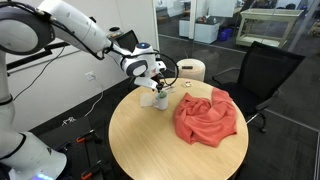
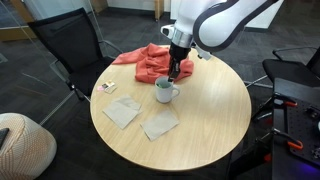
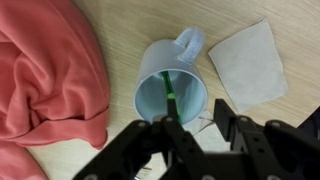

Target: Put the pen on the table and move the mug to the right

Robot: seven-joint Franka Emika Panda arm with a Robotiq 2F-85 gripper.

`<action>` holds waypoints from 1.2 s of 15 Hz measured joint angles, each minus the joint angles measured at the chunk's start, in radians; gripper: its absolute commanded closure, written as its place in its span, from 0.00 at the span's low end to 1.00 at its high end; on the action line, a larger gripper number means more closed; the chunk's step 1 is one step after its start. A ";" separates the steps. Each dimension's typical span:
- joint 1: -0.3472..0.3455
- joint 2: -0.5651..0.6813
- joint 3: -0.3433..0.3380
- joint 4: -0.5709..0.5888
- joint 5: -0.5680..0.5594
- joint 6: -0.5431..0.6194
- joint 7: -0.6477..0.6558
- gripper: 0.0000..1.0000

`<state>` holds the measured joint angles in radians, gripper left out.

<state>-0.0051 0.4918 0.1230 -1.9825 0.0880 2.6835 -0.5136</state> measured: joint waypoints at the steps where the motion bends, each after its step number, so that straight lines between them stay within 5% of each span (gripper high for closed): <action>1: 0.000 0.008 0.000 0.007 -0.004 -0.001 0.006 0.71; 18: -0.011 0.123 0.001 0.113 -0.007 -0.002 0.014 0.72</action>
<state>-0.0164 0.6148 0.1243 -1.8695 0.0813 2.6818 -0.4998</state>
